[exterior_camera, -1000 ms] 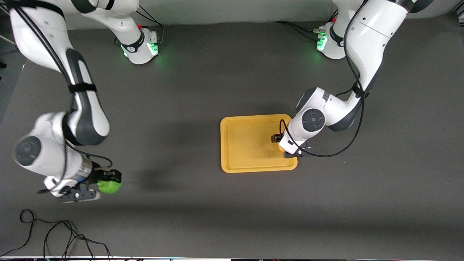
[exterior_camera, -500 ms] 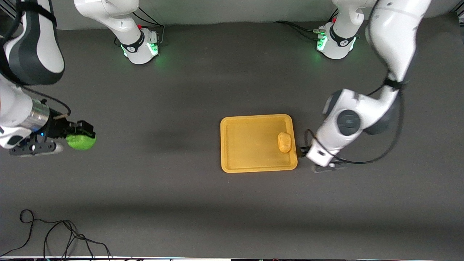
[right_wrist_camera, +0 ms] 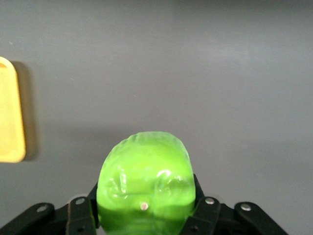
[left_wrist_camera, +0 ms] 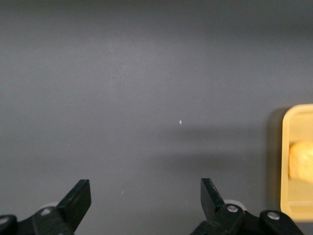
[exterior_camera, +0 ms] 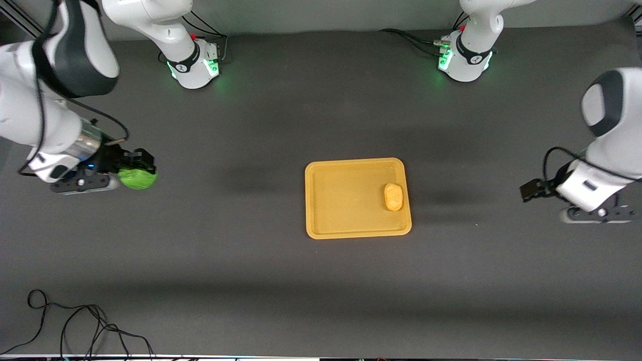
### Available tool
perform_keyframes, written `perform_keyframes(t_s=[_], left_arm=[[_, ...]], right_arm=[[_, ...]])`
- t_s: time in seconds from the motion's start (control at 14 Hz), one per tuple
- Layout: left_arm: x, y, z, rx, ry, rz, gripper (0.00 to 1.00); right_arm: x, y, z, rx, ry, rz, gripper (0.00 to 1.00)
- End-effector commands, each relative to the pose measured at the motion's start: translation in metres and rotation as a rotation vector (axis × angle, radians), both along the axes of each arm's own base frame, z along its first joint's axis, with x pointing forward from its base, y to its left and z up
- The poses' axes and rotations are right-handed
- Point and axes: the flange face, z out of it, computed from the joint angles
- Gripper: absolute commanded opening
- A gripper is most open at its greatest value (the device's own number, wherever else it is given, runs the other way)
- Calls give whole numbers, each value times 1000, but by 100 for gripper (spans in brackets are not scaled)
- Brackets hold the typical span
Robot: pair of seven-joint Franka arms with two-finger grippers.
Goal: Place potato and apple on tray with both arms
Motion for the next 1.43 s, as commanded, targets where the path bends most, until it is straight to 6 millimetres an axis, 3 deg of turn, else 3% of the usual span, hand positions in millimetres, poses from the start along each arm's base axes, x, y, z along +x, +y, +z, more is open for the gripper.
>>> perform_keyframes(t_s=[0.0,0.14,0.36,0.57,0.79,0.93,1.14,1.36], left_arm=[[-18,18,17,-20,12,-17,100],[-20,21,21,-21,14,-19,100],[-22,4,23,-52,53,-49,100],[-22,7,34,-41,72,-65,100],[-27,9,70,-45,122,-102,100],[-29,25,102,-45,113,-116,100],[-26,22,113,-40,88,-149,100],[-26,9,109,-32,109,-171,100]], right_arm=[[1,100,-26,13,-37,-64,36],[10,194,-44,8,-49,-117,36],[11,328,-57,29,-87,-220,36],[-23,431,-84,48,-99,-280,36],[-59,484,-114,25,-102,-292,36],[-71,504,-154,-20,-122,-289,36],[-65,513,-217,-64,-140,-281,36],[-62,515,-260,-50,-157,-276,36]])
